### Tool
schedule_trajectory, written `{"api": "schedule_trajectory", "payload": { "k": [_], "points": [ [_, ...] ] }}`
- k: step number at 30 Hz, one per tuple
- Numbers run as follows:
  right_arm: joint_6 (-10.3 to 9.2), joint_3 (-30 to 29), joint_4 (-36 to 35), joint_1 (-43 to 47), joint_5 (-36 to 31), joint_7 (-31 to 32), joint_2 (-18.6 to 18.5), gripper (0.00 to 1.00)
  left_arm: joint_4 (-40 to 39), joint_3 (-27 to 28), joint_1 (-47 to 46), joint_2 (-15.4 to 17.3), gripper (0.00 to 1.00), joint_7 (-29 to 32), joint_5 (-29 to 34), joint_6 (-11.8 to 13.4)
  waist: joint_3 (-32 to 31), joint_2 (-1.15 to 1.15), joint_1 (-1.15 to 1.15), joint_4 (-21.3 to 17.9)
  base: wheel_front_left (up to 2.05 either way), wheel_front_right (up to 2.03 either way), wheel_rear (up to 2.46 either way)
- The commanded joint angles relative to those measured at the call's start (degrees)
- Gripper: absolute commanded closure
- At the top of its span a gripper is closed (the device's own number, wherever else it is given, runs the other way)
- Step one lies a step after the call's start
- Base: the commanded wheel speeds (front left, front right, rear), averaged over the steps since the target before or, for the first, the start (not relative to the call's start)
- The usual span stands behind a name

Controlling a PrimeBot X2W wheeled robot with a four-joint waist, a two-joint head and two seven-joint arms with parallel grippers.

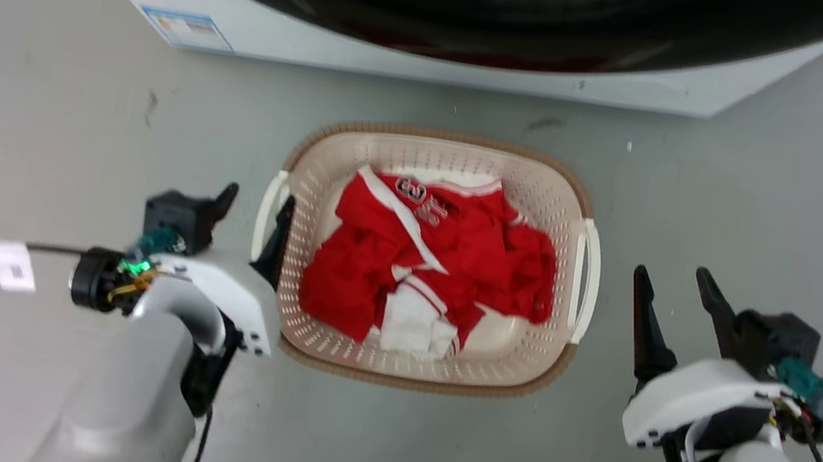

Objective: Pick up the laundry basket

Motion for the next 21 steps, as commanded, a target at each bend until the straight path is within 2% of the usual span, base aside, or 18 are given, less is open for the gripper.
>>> {"api": "schedule_trajectory", "payload": {
  "k": [1,13,21],
  "points": [
    [-0.04,0.2,2.6,-2.7,-0.3,-0.1,0.1,0.0,1.8,0.5,-2.4,0.8,0.0,0.4,-0.9,-0.4,4.1,0.0,-0.01,-1.4,0.0,0.0,0.0],
    [-0.04,5.1,25.0,-17.7,5.6,-1.2,0.1,0.0,15.8,1.1,-13.0,3.1,0.0,4.8,-5.4,-2.0,12.1,0.0,-0.01,-2.4,0.0,0.0,0.0],
    [-0.04,11.6,35.2,-25.8,11.1,-1.3,0.1,0.0,22.5,-0.3,-18.4,3.5,0.0,6.2,-7.5,-2.4,15.3,0.0,-0.01,-2.1,0.0,0.0,0.0]
  ]
}}
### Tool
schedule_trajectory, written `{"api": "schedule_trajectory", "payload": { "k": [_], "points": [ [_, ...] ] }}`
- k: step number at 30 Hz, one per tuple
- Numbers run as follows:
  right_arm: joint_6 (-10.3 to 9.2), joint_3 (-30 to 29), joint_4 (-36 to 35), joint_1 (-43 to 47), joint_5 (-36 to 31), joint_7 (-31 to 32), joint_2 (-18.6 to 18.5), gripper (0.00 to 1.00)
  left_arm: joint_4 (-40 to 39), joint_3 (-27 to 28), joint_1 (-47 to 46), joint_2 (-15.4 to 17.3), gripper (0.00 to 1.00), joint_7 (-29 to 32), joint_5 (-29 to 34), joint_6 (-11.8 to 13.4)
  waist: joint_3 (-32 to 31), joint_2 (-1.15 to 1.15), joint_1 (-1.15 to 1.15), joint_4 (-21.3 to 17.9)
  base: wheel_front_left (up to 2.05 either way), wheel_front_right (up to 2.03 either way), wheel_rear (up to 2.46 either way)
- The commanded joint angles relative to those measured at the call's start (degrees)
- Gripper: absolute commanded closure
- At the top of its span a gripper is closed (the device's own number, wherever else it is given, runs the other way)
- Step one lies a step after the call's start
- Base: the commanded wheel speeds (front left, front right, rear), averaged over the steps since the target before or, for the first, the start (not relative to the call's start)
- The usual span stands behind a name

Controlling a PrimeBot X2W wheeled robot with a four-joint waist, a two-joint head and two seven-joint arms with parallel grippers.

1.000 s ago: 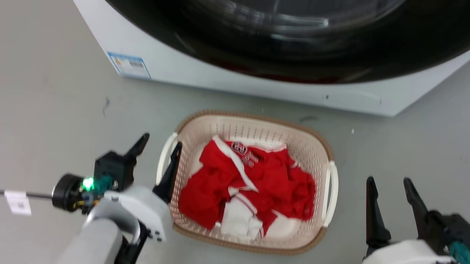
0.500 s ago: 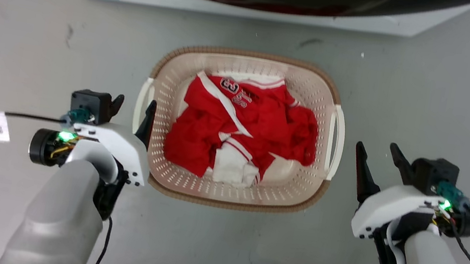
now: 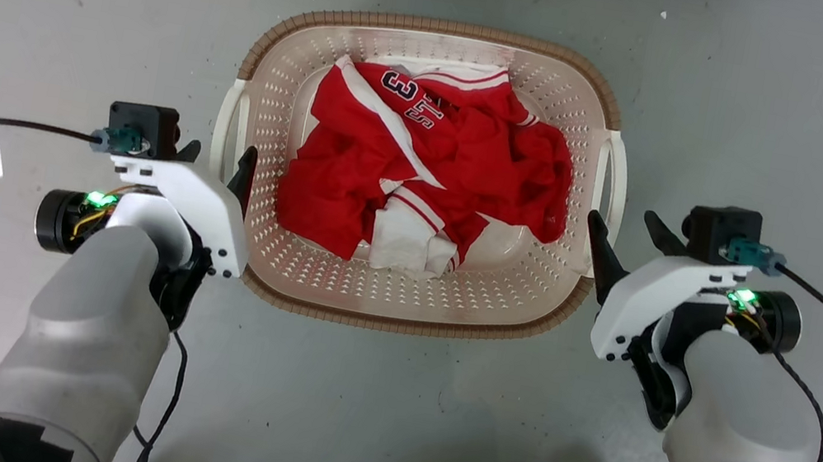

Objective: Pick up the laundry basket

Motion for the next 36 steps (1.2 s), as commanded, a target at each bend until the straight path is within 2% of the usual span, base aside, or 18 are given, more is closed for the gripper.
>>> {"api": "schedule_trajectory", "payload": {
  "k": [1,10,11,12,13,14,26,36],
  "points": [
    [-0.03,1.6,1.4,-2.2,1.2,0.3,0.1,0.0,1.2,-0.4,-1.8,0.3,0.0,0.4,-0.7,-0.2,1.0,0.0,-0.01,0.1,0.0,0.0,0.0],
    [-0.04,8.2,6.9,-8.0,6.0,2.3,0.0,0.0,4.8,-3.7,-6.6,-0.2,0.0,3.4,-3.6,-0.2,3.5,0.0,-0.01,0.6,0.0,0.0,0.0],
    [-0.03,8.7,7.3,-8.4,6.6,2.5,0.0,0.0,5.1,-4.1,-7.0,-0.3,0.31,3.9,-4.1,-0.2,3.7,0.0,-0.01,0.6,0.0,0.0,0.0],
    [-0.04,9.1,7.8,-8.8,7.2,2.9,0.0,0.02,5.1,-4.6,-7.3,-0.4,1.0,4.3,-4.6,-0.2,3.9,0.0,-0.01,0.6,0.0,0.0,0.0],
    [-0.04,9.7,8.2,-9.3,7.5,3.3,0.0,0.68,5.2,-5.0,-7.5,-0.7,1.0,5.1,-5.3,-0.2,4.0,0.0,-0.01,0.7,0.0,0.0,0.0],
    [-0.04,10.3,8.4,-9.6,8.1,3.7,0.0,1.0,5.2,-5.5,-7.6,-0.8,1.0,5.7,-5.9,-0.2,4.1,0.0,-0.01,0.7,0.0,0.0,0.0],
    [0.28,15.7,10.2,-10.1,12.8,5.0,0.5,1.0,3.8,-12.1,-6.7,-1.1,1.0,8.3,-12.0,-0.2,3.1,0.0,-0.01,1.1,0.0,0.0,0.0],
    [0.33,18.5,11.5,-8.7,16.1,8.7,0.8,1.0,4.6,-17.2,-5.3,-3.2,1.0,11.8,-15.9,-0.4,-2.7,0.0,-0.01,2.3,0.0,0.0,0.0]
  ]
}}
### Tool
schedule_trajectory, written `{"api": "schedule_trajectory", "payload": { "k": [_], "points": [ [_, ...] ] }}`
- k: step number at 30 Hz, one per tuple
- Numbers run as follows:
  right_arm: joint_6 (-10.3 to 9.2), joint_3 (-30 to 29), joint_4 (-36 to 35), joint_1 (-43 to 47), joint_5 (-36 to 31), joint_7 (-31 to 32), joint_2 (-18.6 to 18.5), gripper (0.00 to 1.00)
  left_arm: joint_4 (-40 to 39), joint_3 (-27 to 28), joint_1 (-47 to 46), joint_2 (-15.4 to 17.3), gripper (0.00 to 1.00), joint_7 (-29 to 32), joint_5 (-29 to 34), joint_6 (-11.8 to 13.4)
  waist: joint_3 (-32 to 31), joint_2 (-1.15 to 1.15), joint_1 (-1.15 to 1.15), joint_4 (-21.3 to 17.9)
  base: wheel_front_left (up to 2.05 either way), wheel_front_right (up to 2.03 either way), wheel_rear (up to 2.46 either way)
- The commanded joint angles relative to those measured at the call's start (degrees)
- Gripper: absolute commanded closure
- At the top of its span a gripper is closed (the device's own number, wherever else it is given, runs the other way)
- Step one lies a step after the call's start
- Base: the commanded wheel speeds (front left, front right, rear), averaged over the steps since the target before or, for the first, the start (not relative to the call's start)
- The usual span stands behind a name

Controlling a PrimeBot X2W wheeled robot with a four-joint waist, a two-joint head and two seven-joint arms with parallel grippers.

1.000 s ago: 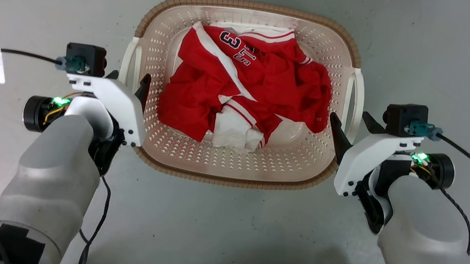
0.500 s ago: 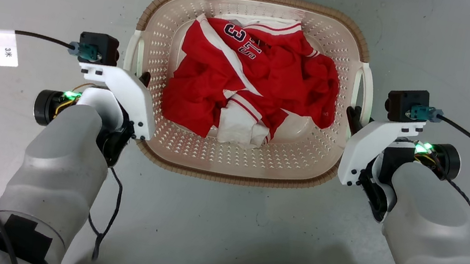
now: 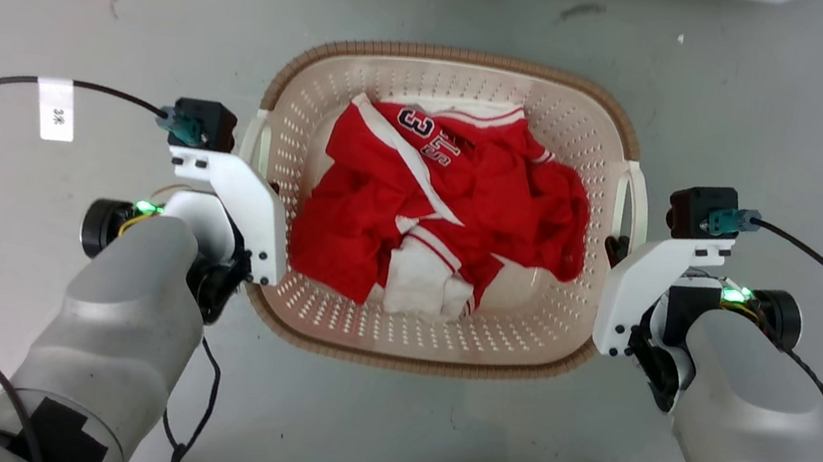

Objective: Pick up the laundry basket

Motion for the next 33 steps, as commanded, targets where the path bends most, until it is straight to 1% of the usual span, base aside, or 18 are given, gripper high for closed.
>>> {"api": "schedule_trajectory", "payload": {
  "k": [1,8,13,22,26,33],
  "points": [
    [0.79,0.8,-0.5,0.5,0.3,0.4,1.9,1.0,-0.5,-0.8,0.5,-2.4,1.0,0.5,-0.7,-0.6,-2.5,0.0,0.0,0.6,0.0,0.0,0.0],
    [0.81,2.6,0.1,2.5,2.5,4.1,2.1,1.0,0.1,-3.4,2.5,-3.5,1.0,3.6,-4.4,-0.7,-9.9,0.0,0.0,1.2,0.0,0.0,0.0],
    [0.83,3.8,0.4,4.7,3.9,6.4,2.2,1.0,0.8,-4.9,4.7,-4.2,1.0,5.8,-6.9,-0.7,-16.4,0.0,0.0,1.6,0.0,0.0,0.0],
    [0.83,5.1,0.9,8.4,6.7,11.2,2.0,1.0,1.7,-7.2,8.4,-4.5,1.0,9.4,-10.0,-0.7,-27.4,0.0,0.0,1.6,0.0,0.0,0.0],
    [0.83,5.8,0.9,9.4,7.8,14.3,1.5,1.0,1.9,-8.0,9.6,-4.5,1.0,10.9,-11.3,-0.7,-31.3,0.0,0.0,1.7,0.0,0.0,0.0],
    [0.83,6.7,0.4,10.0,9.9,19.9,1.3,1.0,2.1,-9.1,10.7,-4.3,1.0,14.4,-13.4,-0.7,-36.3,0.0,0.0,1.7,0.0,0.0,0.0]
  ]
}}
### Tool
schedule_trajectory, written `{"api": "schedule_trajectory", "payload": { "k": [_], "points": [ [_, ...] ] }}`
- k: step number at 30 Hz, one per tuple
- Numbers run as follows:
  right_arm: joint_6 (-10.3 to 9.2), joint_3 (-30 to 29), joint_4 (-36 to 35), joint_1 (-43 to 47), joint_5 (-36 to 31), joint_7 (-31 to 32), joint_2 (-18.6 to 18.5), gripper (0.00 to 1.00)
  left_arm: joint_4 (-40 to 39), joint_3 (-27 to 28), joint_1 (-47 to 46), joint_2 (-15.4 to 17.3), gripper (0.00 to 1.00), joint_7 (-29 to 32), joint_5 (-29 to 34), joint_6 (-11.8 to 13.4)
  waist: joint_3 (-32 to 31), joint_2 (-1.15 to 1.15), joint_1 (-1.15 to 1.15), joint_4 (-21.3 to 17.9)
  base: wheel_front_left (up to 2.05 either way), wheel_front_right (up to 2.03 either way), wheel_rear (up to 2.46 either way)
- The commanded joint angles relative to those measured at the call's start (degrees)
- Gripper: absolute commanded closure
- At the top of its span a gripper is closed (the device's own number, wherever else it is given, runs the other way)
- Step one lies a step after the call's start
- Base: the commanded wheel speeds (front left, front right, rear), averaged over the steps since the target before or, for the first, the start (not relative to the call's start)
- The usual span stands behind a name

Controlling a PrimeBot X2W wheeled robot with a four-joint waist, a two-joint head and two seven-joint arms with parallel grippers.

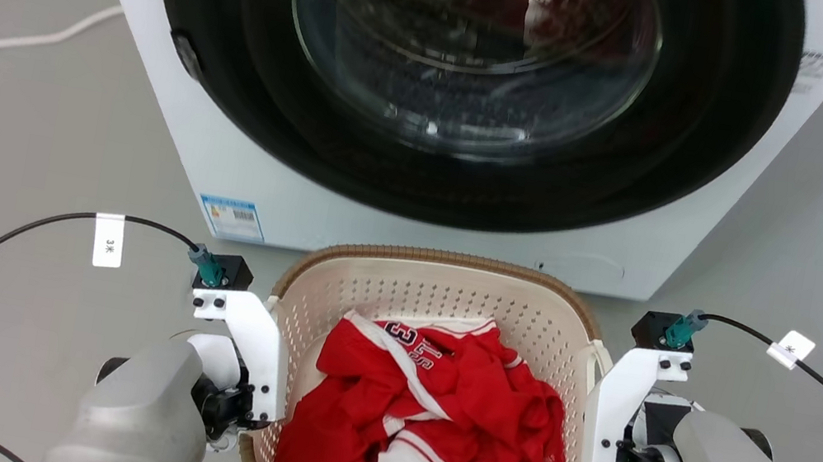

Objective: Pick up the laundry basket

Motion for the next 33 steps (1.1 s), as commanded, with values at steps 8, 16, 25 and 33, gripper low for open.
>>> {"api": "schedule_trajectory", "payload": {
  "k": [8,16,25,33],
  "points": [
    [0.88,1.4,-1.8,1.2,2.7,6.2,2.5,1.0,-0.8,-1.4,1.5,-2.2,1.0,4.2,-2.7,-0.8,-6.3,0.0,0.01,-0.3,0.0,0.0,0.0],
    [0.9,2.2,-2.0,2.5,4.2,8.7,2.9,1.0,-0.8,-2.6,3.4,-2.1,1.0,6.6,-4.3,-0.8,-8.9,0.0,0.01,-0.3,0.0,0.0,0.0],
    [0.9,2.8,-2.1,4.2,5.5,8.7,3.3,1.0,-0.9,-3.6,4.5,-2.0,1.0,6.6,-5.3,-0.9,-9.7,0.0,0.01,-0.3,0.0,0.0,0.0],
    [0.91,3.5,-1.7,4.4,6.5,9.1,3.5,1.0,-1.0,-4.5,4.6,-2.1,1.0,5.9,-6.3,-0.9,-10.2,0.0,0.01,-0.5,0.0,0.0,0.0]
  ]
}}
